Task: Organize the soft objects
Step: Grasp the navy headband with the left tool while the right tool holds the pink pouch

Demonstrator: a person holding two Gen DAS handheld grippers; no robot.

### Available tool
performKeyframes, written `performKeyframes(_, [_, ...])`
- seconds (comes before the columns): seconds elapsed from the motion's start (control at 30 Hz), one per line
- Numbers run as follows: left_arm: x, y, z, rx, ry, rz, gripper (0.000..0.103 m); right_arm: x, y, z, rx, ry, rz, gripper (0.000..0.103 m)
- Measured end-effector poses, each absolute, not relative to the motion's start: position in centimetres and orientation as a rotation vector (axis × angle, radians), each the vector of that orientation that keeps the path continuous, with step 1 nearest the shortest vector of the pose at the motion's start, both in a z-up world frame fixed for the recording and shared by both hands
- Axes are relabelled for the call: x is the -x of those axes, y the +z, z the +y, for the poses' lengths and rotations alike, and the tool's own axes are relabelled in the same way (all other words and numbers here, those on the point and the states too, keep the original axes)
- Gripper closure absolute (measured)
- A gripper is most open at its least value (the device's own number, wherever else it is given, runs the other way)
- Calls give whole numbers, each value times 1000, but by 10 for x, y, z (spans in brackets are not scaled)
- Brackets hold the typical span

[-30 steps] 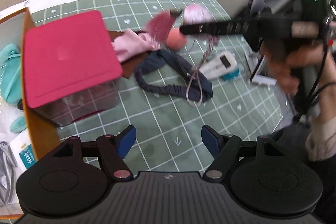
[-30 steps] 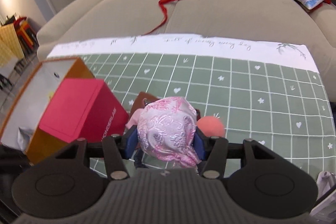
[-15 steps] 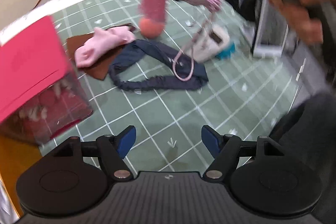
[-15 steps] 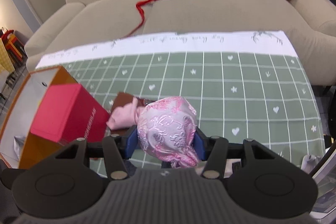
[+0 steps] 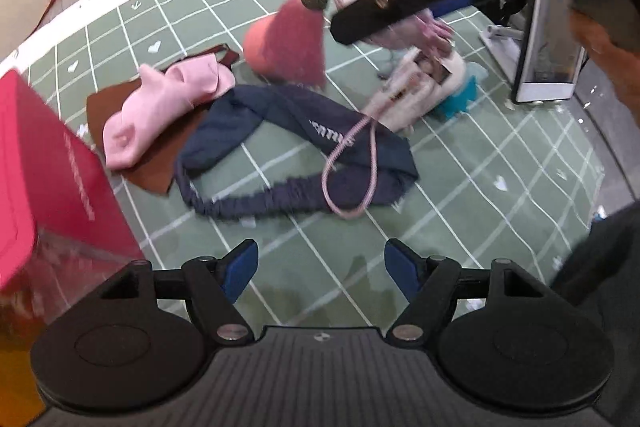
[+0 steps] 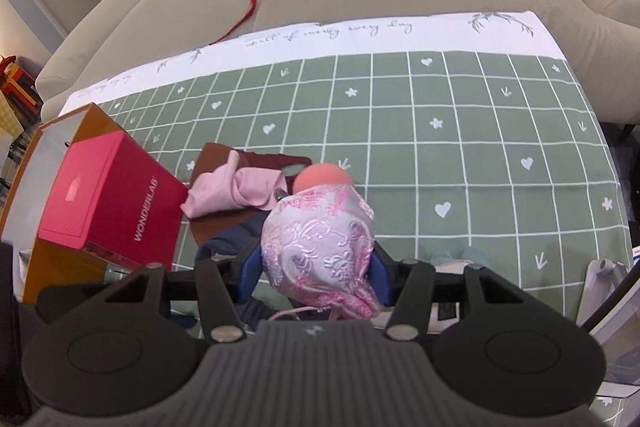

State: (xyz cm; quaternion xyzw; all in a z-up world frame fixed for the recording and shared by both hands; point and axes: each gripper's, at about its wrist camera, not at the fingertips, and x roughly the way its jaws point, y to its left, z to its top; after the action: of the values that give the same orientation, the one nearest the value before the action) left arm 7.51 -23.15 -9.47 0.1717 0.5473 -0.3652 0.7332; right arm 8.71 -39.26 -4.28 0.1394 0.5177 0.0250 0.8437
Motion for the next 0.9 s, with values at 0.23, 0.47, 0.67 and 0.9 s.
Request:
performKeyframes(0.23, [-82,-107,-257,-495,-823,1155,20,-82,-44,-403,-323,53,1096,49])
performKeyframes(0.47, [-79,-119,-265,-656,-908,1054,23,-79,-40,-411,-350,55,1074,48])
performKeyframes(0.67, [-90,-128,-268,-677,-941,1087,13,-79,-43,-415,-363,48,1076,48])
performKeyframes(0.9, [-101,-133,-273,-586,-893,1100,10,-77,-42,-416,-370,45,1068,48])
